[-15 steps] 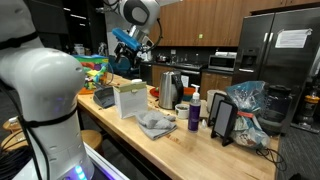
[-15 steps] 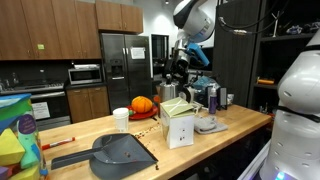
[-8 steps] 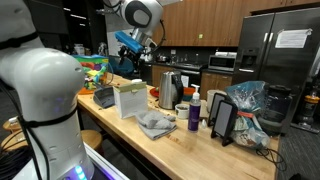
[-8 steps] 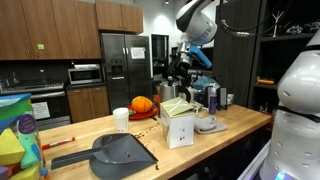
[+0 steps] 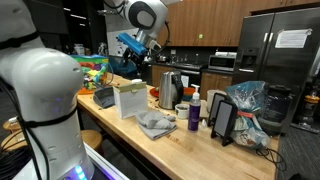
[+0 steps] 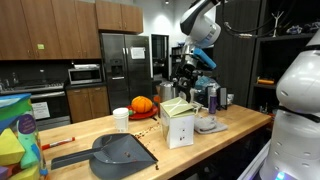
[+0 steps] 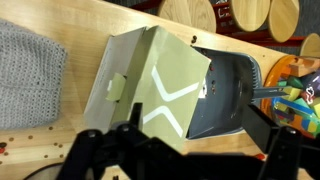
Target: Lift open the lid of the white box
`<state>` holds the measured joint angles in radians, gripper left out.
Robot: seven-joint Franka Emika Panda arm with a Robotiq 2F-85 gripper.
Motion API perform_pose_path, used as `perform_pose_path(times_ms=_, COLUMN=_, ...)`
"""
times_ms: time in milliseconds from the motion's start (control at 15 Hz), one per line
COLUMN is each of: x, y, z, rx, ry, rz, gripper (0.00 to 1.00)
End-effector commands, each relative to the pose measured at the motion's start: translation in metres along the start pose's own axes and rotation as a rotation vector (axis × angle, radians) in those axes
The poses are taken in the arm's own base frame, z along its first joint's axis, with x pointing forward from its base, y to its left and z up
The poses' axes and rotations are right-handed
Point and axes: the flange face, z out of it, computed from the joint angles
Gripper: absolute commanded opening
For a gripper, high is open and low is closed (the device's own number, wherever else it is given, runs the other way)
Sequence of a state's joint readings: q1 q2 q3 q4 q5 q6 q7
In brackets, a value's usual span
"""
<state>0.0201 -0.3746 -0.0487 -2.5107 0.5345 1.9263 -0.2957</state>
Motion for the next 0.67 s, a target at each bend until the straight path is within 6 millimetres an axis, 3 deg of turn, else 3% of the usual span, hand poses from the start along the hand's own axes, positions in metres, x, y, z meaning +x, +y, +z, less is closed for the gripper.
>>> perform_pose_path(times_ms=0, x=-0.007, y=0.011, z=-0.005, rx=-0.012, ry=0.022, rz=0.035, gripper=1.00)
perform_pose_path(times_ms=600, x=-0.006, y=0.035, z=0.004, rx=0.021, ry=0.000, rz=0.062, gripper=1.00)
